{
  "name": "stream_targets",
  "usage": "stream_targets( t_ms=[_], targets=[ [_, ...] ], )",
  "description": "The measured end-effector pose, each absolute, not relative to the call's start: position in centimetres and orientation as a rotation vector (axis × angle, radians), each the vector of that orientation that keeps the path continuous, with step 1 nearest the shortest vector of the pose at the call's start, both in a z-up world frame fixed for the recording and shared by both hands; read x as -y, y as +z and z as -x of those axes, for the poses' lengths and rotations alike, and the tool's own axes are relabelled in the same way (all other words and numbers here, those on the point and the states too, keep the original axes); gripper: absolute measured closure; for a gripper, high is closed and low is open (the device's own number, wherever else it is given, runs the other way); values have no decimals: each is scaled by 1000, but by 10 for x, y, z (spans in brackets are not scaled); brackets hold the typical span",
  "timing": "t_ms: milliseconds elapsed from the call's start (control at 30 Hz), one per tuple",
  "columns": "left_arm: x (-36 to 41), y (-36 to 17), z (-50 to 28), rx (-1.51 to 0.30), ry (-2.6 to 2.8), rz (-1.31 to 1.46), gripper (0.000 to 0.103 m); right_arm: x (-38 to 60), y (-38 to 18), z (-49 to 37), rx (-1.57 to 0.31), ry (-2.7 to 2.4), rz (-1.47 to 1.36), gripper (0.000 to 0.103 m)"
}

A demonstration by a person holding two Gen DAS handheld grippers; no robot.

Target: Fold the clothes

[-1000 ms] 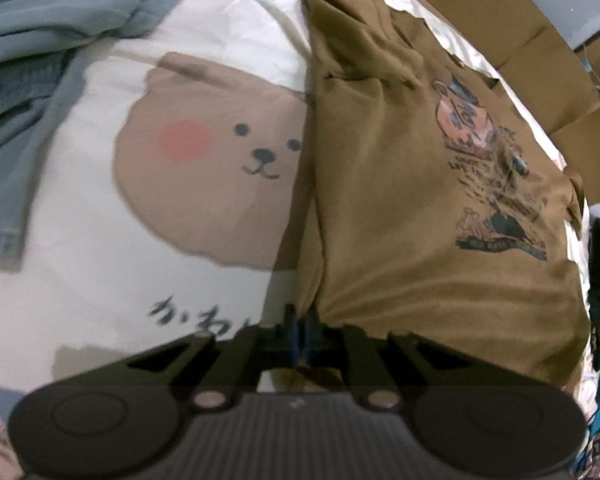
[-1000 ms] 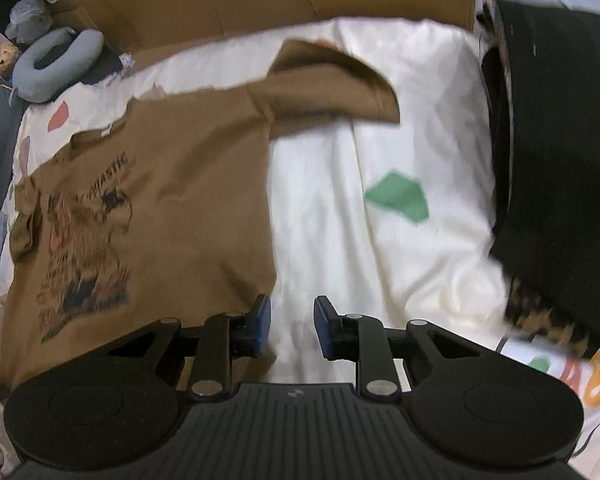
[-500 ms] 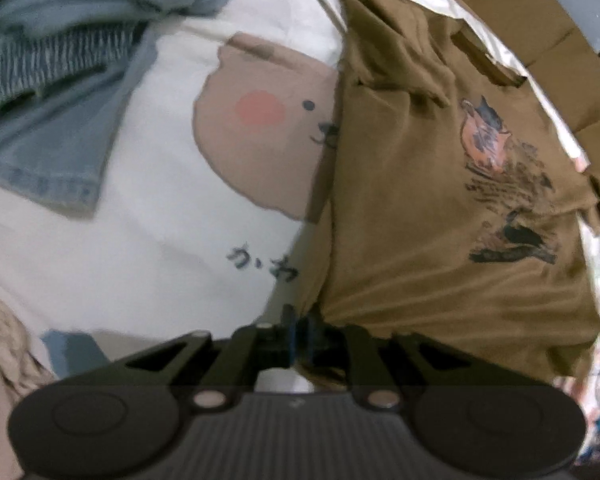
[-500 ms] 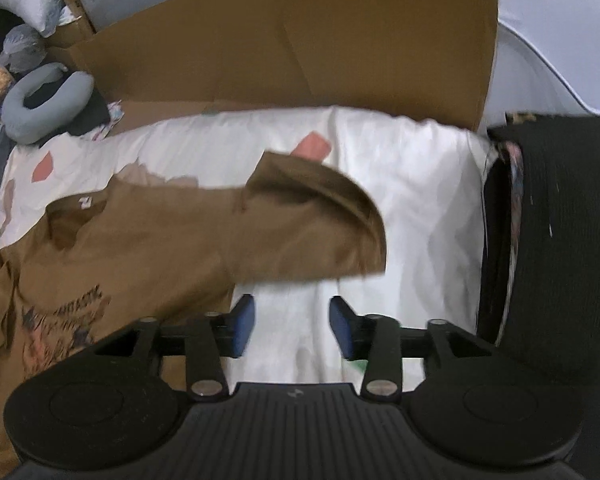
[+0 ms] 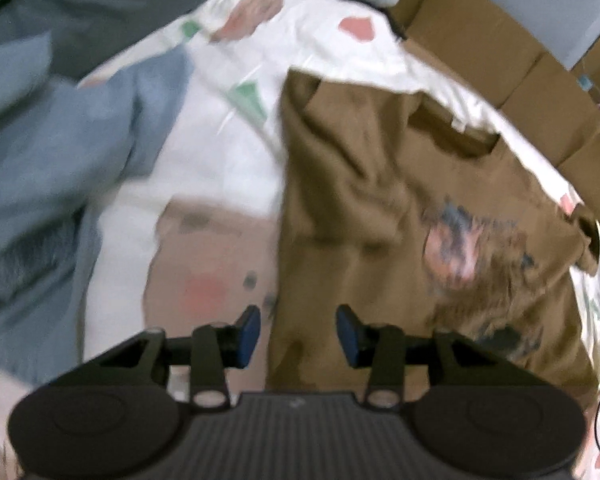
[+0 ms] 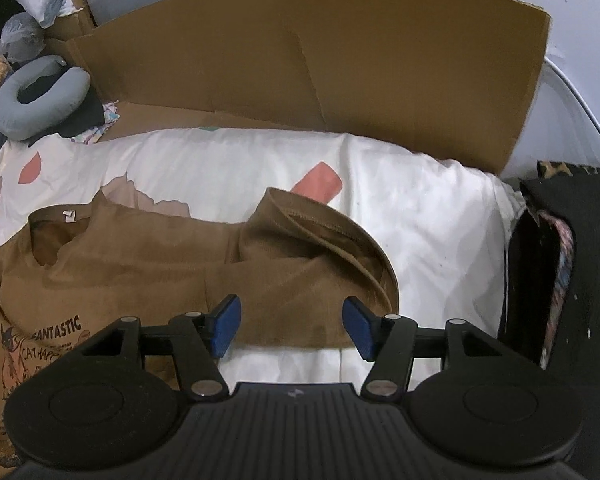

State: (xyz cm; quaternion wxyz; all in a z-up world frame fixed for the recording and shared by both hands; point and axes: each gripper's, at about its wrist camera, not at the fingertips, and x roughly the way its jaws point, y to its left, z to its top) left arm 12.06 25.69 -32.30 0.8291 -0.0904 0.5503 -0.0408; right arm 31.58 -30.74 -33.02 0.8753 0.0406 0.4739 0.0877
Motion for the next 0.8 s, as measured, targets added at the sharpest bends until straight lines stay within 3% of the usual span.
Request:
stream_targets(
  t_ms=[233, 333, 433, 500, 567, 633, 800],
  targets=[
    [-225, -324, -194, -1053, -124, 155, 58, 306, -334, -337, -969, 172, -35, 40],
    [-213, -329, -222, -1022, -115, 174, 47, 304, -336, -350, -963, 172, -13, 40],
    [-202, -333, -243, -1009, -112, 174, 46, 299, -337, -363, -952, 183, 18, 38],
    [-195, -336, -255, -1009, -125, 179, 39, 295, -338, -372, -946, 190, 38, 35],
    [-189, -340, -267, -1007, -126, 183, 23, 291, -341, -381, -945, 205, 50, 33],
    [-185, -344, -278, -1014, -117, 199, 22, 287, -344, -391, -950, 226, 64, 27],
    [-171, -353, -306, -1035, -90, 219, 22, 277, -351, -415, -973, 245, 73, 24]
  ],
)
